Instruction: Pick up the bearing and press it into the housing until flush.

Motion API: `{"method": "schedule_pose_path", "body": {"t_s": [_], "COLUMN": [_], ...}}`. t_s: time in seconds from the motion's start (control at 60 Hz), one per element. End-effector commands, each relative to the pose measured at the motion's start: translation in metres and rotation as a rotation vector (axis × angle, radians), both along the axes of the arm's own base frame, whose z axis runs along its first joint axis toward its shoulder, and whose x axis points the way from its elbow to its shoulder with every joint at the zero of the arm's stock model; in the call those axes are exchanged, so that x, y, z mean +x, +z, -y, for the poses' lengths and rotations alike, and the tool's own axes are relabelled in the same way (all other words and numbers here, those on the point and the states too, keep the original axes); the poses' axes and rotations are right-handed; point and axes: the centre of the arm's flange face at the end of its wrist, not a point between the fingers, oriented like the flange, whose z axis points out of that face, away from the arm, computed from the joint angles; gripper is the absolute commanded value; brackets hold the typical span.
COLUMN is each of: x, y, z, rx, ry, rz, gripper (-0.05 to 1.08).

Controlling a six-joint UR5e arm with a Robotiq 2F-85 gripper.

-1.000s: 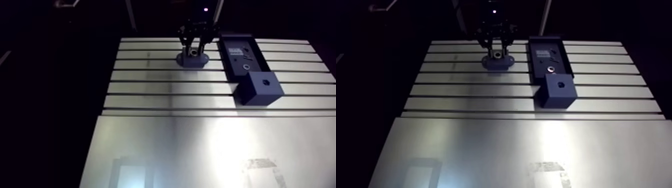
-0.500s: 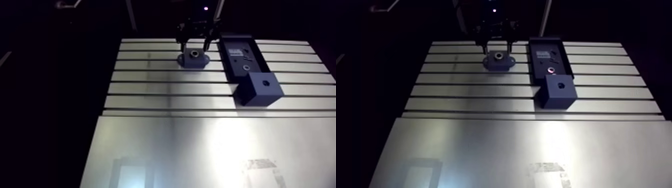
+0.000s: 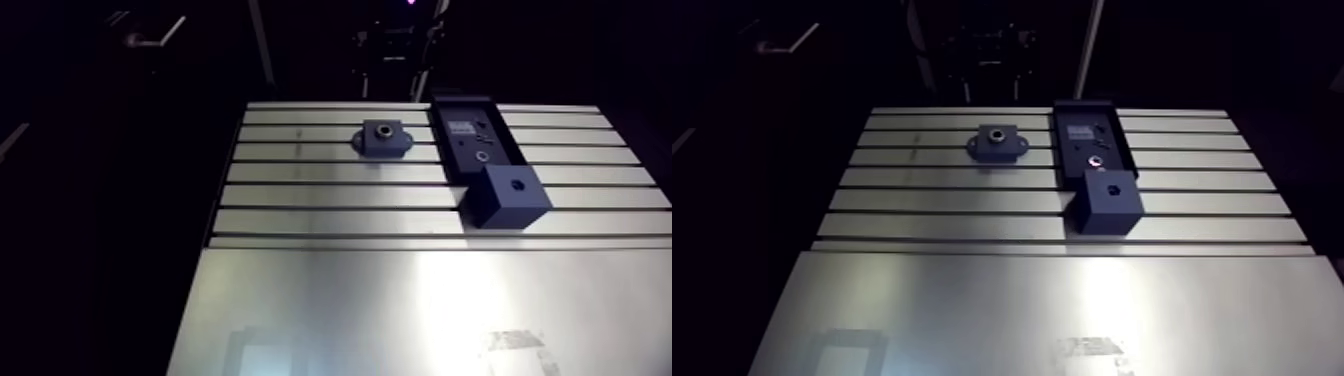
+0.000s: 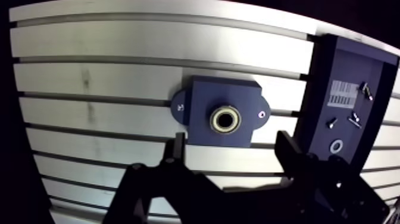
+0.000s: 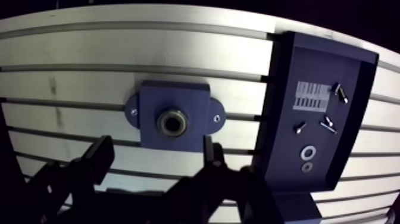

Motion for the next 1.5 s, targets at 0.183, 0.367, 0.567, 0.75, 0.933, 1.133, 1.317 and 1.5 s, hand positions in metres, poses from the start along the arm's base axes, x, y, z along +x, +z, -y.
{"method": "schedule_pose_path", "body": {"t_s": [0.183, 0.367, 0.567, 0.75, 0.933, 1.133, 1.317, 1.5], "x": [0.001, 0.000, -0.002, 0.001, 0.001, 0.000, 0.002, 0.004], "y": [-0.005, -0.011, -0.020, -0.026, -0.035, -0.041, -0.043, -0.047], "z": [-0.004, -0.004, -0.004, -0.004, -0.006, -0.006, -0.005, -0.005], "rx": [0.009, 0.007, 0.005, 0.007, 0.005, 0.003, 0.003, 0.003], "ry": [-0.089, -0.091, -0.083, -0.080, -0.080, -0.079, -0.079, -0.079], "rz": [0.039, 0.045, 0.037, 0.048, 0.063, 0.048, 0.049, 0.057], "gripper": [1.08, 1.08, 1.08, 1.08, 1.08, 1.08, 1.08, 1.08]}}
